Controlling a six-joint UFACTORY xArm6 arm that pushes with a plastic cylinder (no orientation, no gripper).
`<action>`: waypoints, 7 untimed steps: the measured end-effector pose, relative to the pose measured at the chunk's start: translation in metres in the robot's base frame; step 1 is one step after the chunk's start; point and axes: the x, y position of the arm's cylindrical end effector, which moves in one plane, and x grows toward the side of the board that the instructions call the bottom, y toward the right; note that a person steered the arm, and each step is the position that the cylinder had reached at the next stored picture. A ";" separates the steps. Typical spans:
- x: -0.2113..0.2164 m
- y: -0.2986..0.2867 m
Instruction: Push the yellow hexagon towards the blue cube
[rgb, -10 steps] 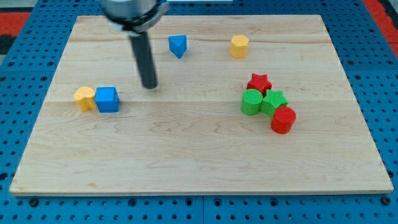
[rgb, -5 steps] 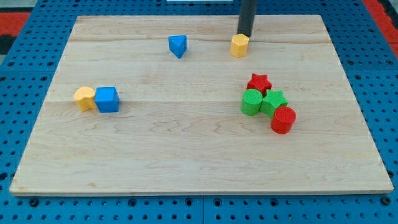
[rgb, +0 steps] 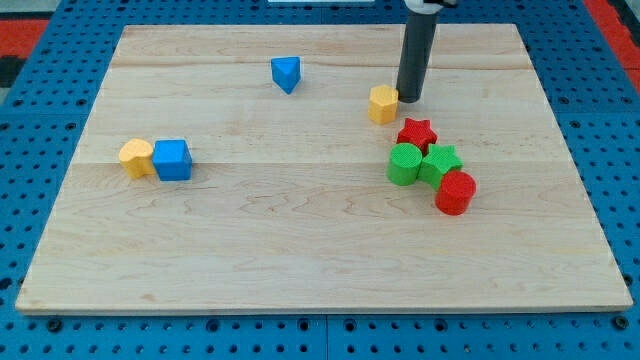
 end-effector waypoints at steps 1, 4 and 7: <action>0.006 -0.009; 0.015 -0.076; 0.037 -0.130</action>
